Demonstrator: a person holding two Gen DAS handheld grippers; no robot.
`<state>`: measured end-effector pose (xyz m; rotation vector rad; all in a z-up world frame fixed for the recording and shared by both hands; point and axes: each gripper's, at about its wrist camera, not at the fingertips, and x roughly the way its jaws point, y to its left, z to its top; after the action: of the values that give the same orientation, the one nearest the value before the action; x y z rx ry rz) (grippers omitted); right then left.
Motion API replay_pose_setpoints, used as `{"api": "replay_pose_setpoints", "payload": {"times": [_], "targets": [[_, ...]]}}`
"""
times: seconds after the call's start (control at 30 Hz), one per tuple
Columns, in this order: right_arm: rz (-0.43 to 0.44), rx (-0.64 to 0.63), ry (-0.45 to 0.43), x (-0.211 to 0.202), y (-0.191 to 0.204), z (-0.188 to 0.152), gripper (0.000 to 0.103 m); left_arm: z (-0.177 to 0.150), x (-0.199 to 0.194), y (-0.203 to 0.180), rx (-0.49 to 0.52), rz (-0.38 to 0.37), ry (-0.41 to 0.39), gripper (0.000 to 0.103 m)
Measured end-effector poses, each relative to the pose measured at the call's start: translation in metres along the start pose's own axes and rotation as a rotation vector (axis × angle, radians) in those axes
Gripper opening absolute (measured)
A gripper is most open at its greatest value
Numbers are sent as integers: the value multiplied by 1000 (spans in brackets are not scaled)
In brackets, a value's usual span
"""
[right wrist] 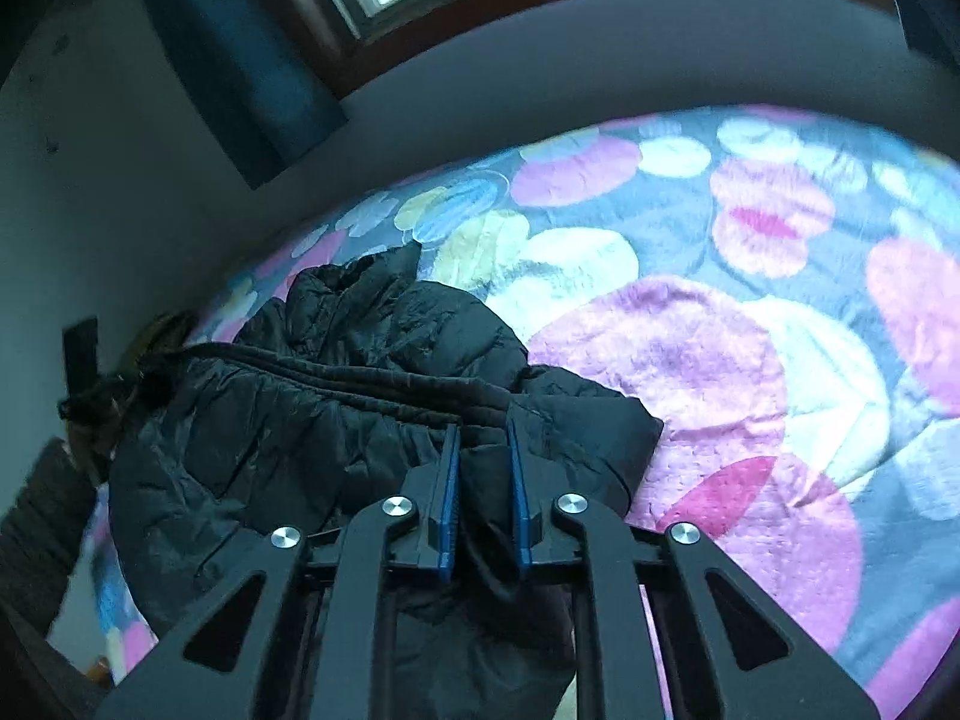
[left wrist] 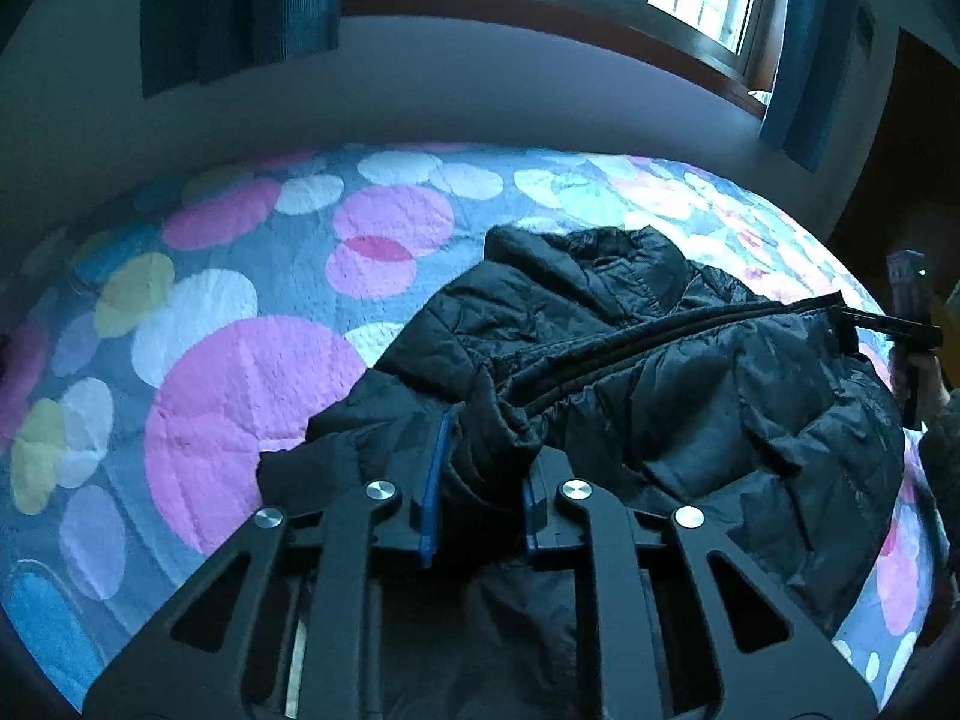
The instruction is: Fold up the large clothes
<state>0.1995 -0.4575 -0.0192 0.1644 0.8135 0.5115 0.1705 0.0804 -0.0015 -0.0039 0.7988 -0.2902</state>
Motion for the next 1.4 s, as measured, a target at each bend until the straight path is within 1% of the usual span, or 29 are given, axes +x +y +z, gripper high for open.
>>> {"api": "replay_pose_setpoints", "payload": {"times": [0.1, 0.2, 0.27, 0.37, 0.43, 0.47, 0.53, 0.63, 0.73, 0.83, 0.9, 1.0, 1.07, 1.17, 1.27, 1.4], "targets": [[-32, -47, -40, -17, 14, 4, 13, 6, -18, -5, 0, 26, -43, 18], [-61, -83, -92, -34, 27, 17, 13, 23, -35, -4, -31, 52, -100, 17], [-81, -100, -122, -40, 34, 30, 13, 37, -38, -4, -44, 76, -123, 17], [-111, -101, -161, -39, 39, 56, 13, 60, -32, 1, -71, 125, -144, 16], [-127, -73, -170, -27, 33, 75, 13, 72, -20, 9, -103, 141, -140, 16], [-136, -63, -168, -21, 30, 81, 13, 81, -7, 15, -117, 164, -135, 16], [-155, -24, -138, 4, 20, 96, 13, 87, 12, 23, -137, 197, -119, 16], [-194, 23, -65, 47, 4, 102, 12, 89, 49, 42, -219, 240, -69, 15], [-230, 52, 10, 81, -10, 94, 12, 83, 84, 58, -254, 296, -1, 15], [-241, 93, 72, 107, -27, 82, 13, 76, 101, 66, -258, 327, 34, 15], [-234, 117, 102, 118, -35, 74, 13, 70, 112, 72, -265, 332, 57, 15], [-239, 121, 146, 134, -40, 66, 13, 62, 125, 77, -277, 334, 83, 15], [-236, 136, 153, 138, -45, 63, 14, 55, 135, 81, -288, 340, 110, 15], [-209, 177, 141, 140, -54, 58, 15, 47, 149, 85, -303, 346, 145, 15], [-209, 181, 130, 140, -53, 56, 16, 44, 154, 84, -289, 362, 142, 16], [-216, 178, 115, 139, -53, 55, 15, 39, 154, 85, -307, 349, 117, 16]]}}
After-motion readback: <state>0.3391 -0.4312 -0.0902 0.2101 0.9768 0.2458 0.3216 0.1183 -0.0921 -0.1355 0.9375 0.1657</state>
